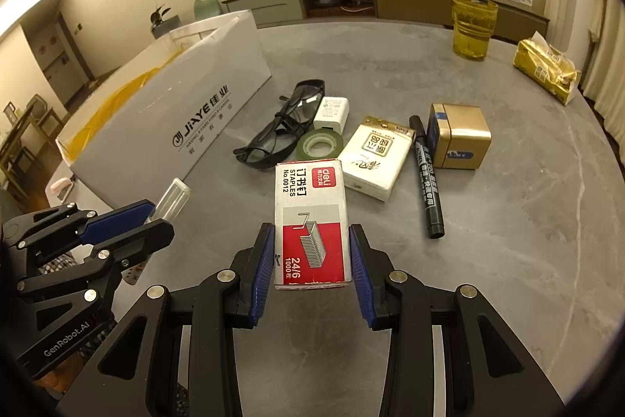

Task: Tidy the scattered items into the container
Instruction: 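Carry the vial and staples box over the white box with both tools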

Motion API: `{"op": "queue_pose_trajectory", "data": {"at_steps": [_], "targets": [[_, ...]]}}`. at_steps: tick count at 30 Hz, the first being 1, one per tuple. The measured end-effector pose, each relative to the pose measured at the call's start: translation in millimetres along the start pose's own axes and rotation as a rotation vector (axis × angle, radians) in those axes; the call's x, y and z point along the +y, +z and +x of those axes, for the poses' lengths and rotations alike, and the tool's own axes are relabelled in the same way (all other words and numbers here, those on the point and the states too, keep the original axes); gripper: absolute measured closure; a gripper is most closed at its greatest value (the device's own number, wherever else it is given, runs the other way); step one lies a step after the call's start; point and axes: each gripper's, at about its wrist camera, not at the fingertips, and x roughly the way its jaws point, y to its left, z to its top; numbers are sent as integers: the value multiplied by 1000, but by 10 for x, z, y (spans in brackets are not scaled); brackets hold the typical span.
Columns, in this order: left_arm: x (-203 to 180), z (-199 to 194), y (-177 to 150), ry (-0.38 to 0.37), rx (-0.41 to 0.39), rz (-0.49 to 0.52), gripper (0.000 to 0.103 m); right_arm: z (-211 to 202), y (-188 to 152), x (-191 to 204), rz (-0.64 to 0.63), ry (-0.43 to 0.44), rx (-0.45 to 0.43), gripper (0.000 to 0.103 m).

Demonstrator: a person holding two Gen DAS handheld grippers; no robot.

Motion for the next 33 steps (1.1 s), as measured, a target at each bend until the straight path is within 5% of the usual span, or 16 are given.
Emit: {"op": "queue_pose_trajectory", "data": {"at_steps": [17,33], "targets": [[170,-473,113,-57,-80,-66,83,-344,-9,281,27,55,-27,64],[693,-805,295,-55,-155,-131,83,-514,444,851,-84,99,-63,64]]}}
